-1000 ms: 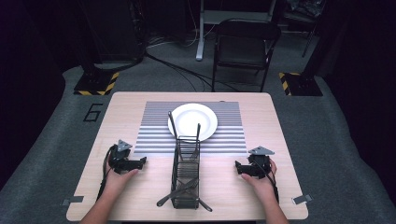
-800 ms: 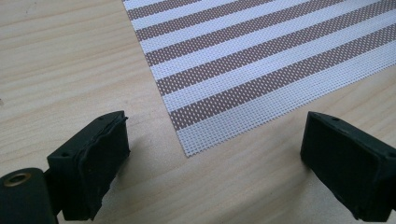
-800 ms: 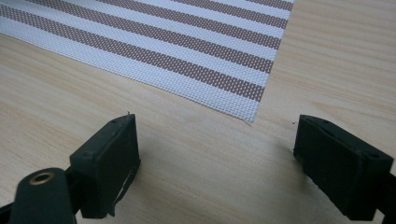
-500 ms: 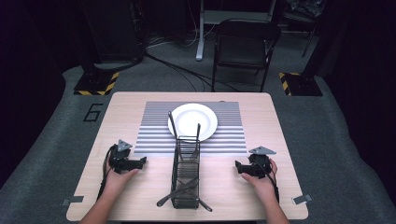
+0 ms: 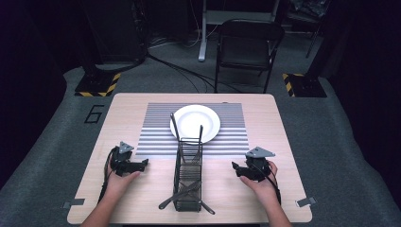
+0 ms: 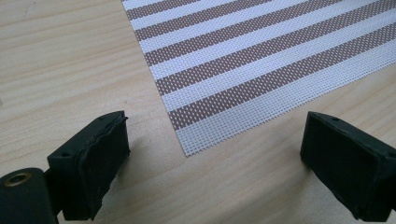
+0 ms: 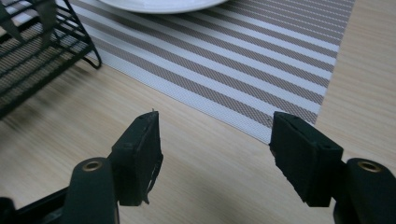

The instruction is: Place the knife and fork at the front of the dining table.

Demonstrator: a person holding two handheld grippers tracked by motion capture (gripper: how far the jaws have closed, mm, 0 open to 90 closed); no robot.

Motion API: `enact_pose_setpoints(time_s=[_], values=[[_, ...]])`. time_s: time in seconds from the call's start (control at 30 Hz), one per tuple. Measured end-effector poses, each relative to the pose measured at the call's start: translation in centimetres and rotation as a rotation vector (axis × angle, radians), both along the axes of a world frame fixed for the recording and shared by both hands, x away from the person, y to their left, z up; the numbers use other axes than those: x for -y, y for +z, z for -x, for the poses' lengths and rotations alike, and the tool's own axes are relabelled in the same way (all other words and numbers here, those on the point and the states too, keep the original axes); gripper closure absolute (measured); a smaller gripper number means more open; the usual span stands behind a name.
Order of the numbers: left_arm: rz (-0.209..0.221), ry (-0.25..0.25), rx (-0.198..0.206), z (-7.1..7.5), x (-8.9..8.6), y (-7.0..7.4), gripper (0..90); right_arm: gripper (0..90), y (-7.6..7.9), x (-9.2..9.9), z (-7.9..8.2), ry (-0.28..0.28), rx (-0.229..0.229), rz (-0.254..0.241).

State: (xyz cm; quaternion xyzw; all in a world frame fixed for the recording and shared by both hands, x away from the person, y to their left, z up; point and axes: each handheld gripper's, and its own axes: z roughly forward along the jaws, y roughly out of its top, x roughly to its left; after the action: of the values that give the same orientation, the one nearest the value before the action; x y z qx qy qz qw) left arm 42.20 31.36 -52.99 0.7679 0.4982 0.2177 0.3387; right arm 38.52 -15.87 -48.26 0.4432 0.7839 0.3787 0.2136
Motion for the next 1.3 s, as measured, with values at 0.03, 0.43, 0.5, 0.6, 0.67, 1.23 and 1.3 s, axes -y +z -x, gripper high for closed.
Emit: enact_pose_setpoints(time_s=[0.03, 0.43, 0.5, 0.6, 0.67, 1.23, 1.3], values=[[-0.001, 0.0, 0.0, 0.0, 0.0, 0.0, 7.8, 32.4, 0.3, -0.3, 0.0, 0.008, -0.003, -0.002], [-0.001, -0.001, 0.0, 0.0, 0.0, 0.0, 7.8, 42.3, 4.2, -3.3, -0.3, 0.121, -0.038, -0.05], [-0.002, -0.001, 0.0, 0.0, 0.0, 0.0, 7.8, 42.9, 4.5, -3.5, -0.5, 0.127, -0.034, -0.049], [-0.001, -0.001, 0.0, 0.0, 0.0, 0.0, 7.8, 45.9, 5.4, -4.0, -0.7, 0.142, -0.028, -0.063], [-0.001, -0.001, 0.0, 0.0, 0.0, 0.0, 7.8, 47.2, 6.0, -4.4, -0.9, 0.155, -0.017, -0.062], [0.0, -0.001, 0.001, 0.0, 0.0, 0.0, 7.9, 59.7, 8.6, -7.6, -2.2, 0.251, -0.005, -0.107], [0.0, -0.004, 0.001, 0.0, 0.0, 0.0, 8.0, 60.7, 8.8, -8.0, -2.4, 0.265, -0.005, -0.107]])
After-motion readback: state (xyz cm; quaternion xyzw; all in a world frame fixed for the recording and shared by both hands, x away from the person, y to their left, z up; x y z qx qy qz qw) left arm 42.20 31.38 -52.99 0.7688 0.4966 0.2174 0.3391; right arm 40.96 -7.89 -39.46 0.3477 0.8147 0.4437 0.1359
